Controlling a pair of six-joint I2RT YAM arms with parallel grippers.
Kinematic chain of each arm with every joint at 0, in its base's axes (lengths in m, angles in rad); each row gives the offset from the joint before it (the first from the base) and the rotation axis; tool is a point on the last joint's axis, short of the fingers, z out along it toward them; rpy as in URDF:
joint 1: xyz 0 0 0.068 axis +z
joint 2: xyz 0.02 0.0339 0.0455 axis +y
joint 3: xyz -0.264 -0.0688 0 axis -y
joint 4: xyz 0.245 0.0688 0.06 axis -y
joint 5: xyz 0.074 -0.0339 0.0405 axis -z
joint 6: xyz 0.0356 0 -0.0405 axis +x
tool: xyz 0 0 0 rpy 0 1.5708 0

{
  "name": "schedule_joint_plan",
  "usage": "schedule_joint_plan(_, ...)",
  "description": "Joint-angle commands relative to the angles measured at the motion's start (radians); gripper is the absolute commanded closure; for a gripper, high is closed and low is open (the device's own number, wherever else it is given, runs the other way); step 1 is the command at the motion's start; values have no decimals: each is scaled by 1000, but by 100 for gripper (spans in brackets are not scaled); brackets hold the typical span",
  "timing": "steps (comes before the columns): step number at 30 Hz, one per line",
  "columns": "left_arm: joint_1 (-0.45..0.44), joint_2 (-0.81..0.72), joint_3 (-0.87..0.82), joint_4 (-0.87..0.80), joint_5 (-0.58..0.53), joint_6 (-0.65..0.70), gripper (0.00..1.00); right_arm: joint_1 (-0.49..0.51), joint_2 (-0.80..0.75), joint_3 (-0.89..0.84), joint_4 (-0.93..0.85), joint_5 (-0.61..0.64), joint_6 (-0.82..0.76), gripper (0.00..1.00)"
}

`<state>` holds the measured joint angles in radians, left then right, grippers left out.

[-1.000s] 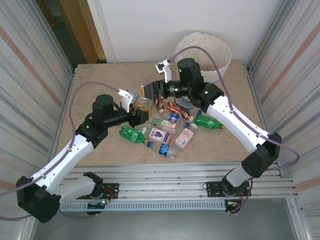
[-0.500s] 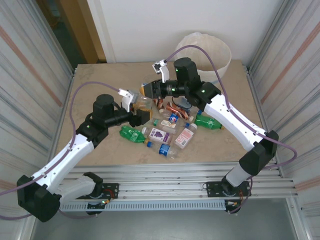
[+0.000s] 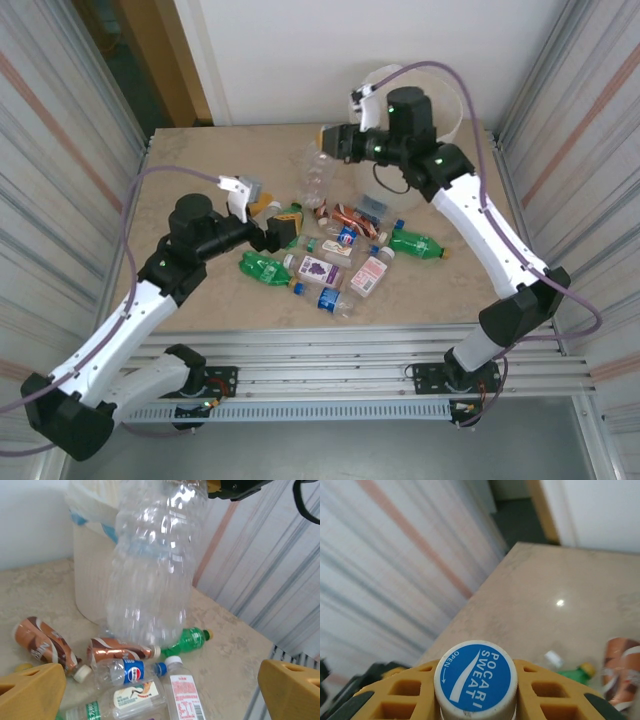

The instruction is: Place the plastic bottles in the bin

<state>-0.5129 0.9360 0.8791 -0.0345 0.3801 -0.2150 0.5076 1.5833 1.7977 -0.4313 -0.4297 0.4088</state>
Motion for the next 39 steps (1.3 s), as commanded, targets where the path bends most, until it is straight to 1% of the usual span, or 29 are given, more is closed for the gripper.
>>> schedule_joint_plan(1, -7, -41, -32, 16, -93, -9, 1, -71, -38, 70, -2, 74, -32, 87)
schedule_joint_plan(5, -6, -51, -26, -26, -142, -2, 1, -171, -6, 163, 17, 142, -46, 88)
schedule_joint_plan(9, -7, -49, -19, -56, -167, -3, 1, -253, 87, 301, 5, 176, -62, 89)
schedule_joint_plan(15, -5, -43, -13, -82, -201, -18, 1, -323, 286, 541, -101, 231, -117, 89)
schedule_joint_plan(18, -5, -42, -13, -94, -222, -25, 1, -345, 371, 627, -146, 243, -132, 88)
schedule_joint_plan(24, -5, -54, -20, -116, -256, -36, 1, -378, 457, 649, -160, 237, -134, 87)
schedule_joint_plan(30, -5, -53, -22, -124, -293, -49, 1, -384, 527, 647, -196, 234, -148, 86)
schedule_joint_plan(36, -4, -32, 4, -179, -341, -62, 1, -379, 587, 643, -224, 218, -149, 82)
schedule_joint_plan(39, -3, -29, 5, -189, -361, -73, 1, -373, 604, 638, -235, 221, -156, 77)
